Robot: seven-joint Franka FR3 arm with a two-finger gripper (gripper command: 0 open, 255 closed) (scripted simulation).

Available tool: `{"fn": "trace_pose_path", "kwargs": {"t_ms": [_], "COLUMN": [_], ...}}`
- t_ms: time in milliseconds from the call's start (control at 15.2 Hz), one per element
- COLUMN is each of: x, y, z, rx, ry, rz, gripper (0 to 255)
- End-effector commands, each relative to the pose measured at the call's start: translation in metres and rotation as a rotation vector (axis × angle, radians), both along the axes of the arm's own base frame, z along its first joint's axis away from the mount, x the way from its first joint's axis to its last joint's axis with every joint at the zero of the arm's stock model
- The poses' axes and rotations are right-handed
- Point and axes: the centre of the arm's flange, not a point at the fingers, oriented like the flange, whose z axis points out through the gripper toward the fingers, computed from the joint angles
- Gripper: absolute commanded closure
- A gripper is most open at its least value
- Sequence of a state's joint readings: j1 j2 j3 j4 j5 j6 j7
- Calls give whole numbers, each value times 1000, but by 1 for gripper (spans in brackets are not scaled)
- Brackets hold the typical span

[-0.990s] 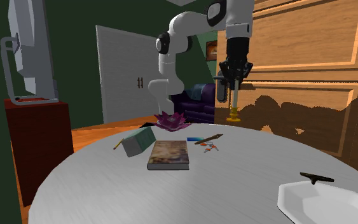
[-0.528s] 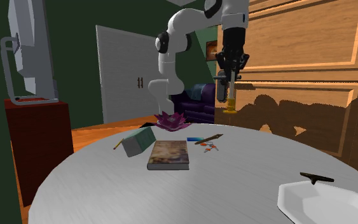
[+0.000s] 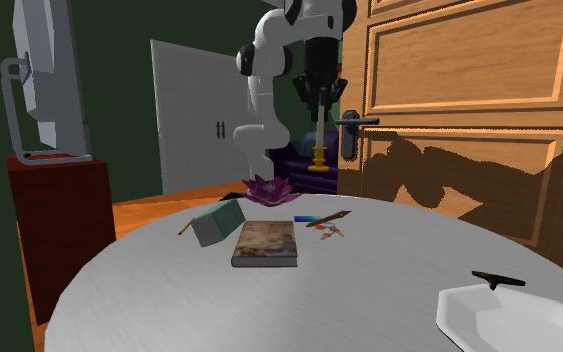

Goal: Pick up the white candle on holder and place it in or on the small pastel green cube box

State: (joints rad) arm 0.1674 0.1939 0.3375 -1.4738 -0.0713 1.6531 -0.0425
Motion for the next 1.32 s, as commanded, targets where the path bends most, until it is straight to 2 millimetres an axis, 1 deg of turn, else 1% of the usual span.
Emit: {"fn": "trace_pose_path", "kwargs": {"t_ms": [0, 1188, 1254], "x": [2, 9, 9], "y": [-26, -261, -269], "z": [3, 37, 38], "rx": [0, 0, 0], "ry": [0, 0, 0], "rz": [1, 1, 1], "gripper": [255, 255, 255]}}
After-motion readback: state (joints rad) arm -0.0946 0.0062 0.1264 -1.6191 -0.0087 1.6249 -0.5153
